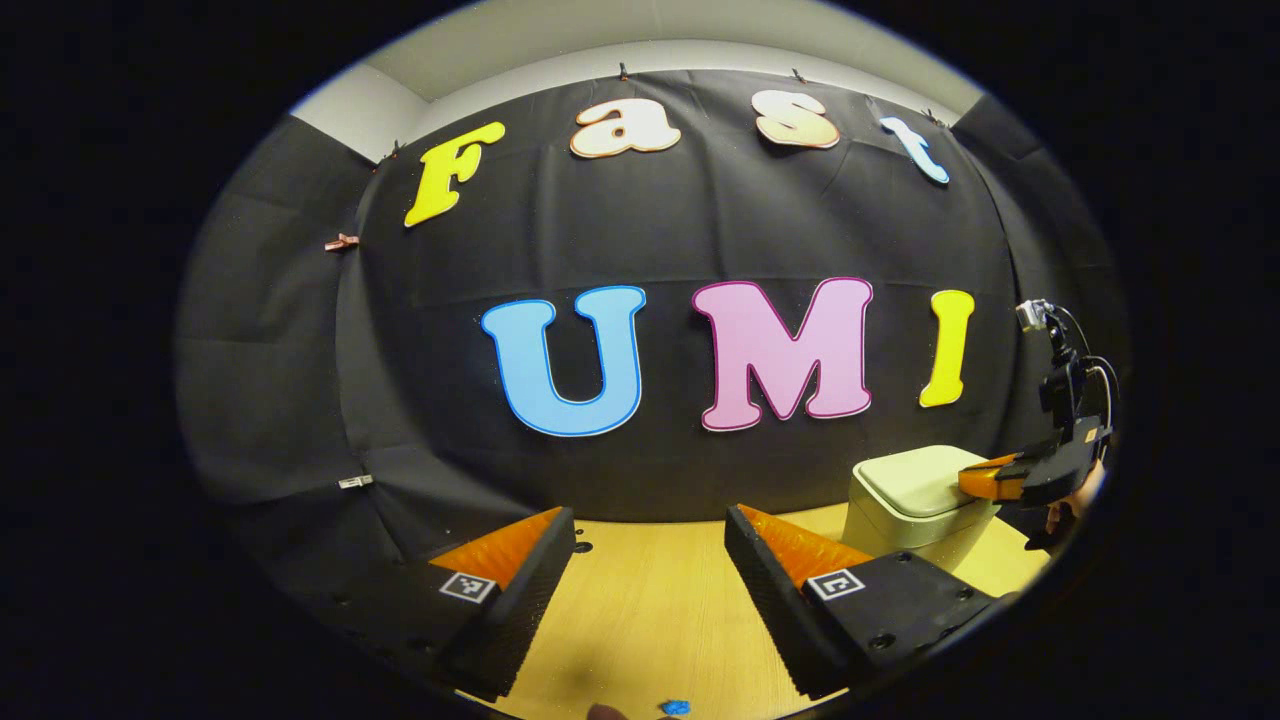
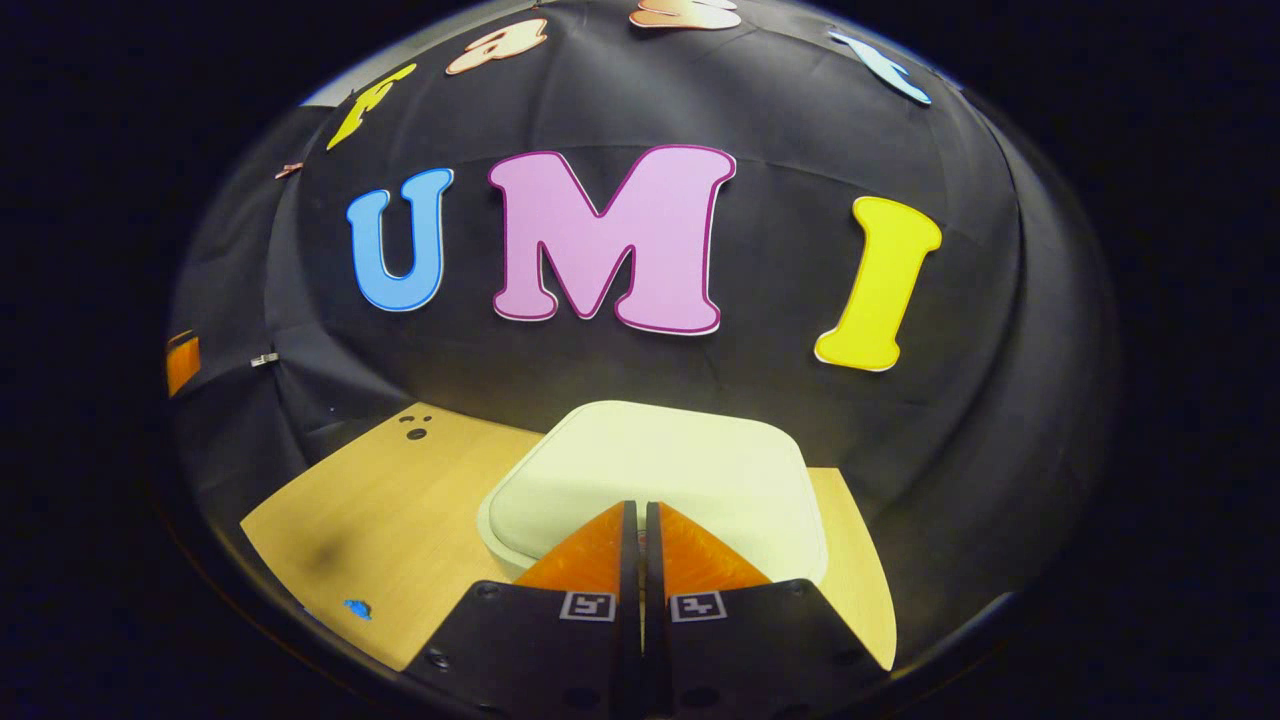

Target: Press the lid of the desktop garbage bin to open it, pick up the crumpled paper on the desktop and throw it into the bin, then pick up the pop can on the desktop and drop it into the bin, and finally close the garbage bin lid.

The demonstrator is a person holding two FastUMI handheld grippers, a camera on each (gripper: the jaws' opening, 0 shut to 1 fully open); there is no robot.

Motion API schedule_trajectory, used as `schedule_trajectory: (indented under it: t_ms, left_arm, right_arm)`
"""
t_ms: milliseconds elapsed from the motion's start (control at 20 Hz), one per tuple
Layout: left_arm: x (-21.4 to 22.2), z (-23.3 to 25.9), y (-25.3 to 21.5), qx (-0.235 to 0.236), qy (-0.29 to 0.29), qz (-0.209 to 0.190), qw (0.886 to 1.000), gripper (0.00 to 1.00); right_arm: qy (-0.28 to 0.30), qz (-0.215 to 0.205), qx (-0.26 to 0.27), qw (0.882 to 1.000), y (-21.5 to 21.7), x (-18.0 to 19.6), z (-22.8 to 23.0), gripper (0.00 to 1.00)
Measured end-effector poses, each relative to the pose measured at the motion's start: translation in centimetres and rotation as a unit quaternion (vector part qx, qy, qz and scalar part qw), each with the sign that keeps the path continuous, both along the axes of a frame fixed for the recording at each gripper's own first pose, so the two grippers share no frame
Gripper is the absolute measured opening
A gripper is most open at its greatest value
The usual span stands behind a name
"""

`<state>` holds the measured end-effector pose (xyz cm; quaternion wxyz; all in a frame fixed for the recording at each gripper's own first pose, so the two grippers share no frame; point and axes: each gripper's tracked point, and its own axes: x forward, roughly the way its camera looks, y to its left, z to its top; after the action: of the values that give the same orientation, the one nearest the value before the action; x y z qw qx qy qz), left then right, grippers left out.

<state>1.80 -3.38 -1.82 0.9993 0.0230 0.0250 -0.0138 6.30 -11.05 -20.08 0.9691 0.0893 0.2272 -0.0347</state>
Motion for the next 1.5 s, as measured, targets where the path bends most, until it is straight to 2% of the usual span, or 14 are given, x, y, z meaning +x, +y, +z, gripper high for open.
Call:
schedule_trajectory:
  t_ms: [450,950,1000,1150,1250,1400,1500]
  left_arm:
    - [0.2,-0.3,-0.2,0.000,0.007,-0.006,1.000,0.97]
    - [-0.2,-1.1,0.6,-0.003,0.016,-0.003,1.000,0.97]
    - [-0.3,-1.2,0.7,-0.004,0.018,-0.002,1.000,0.97]
    - [-0.5,-2.0,1.0,-0.007,0.025,-0.001,1.000,0.97]
    - [-0.5,-3.1,1.1,-0.014,0.036,-0.007,0.999,0.97]
    - [-0.5,-6.1,1.2,-0.038,0.069,-0.014,0.997,0.97]
    - [-0.6,-8.9,1.4,-0.049,0.096,-0.015,0.994,0.97]
  right_arm:
    - [-0.084,-0.001,-0.063,0.994,-0.8,-0.1,6.5,0.05]
    - [-0.124,0.005,-0.061,0.990,-0.2,-0.4,9.2,0.07]
    - [-0.127,0.007,-0.061,0.990,0.0,-0.5,9.5,0.10]
    - [-0.138,0.008,-0.060,0.989,0.1,-0.7,10.0,0.35]
    - [-0.146,0.010,-0.062,0.987,0.2,-1.0,10.4,0.47]
    - [-0.142,0.015,-0.059,0.988,0.5,-1.4,10.1,0.82]
    - [-0.140,0.014,-0.054,0.989,0.6,-1.8,10.0,0.85]
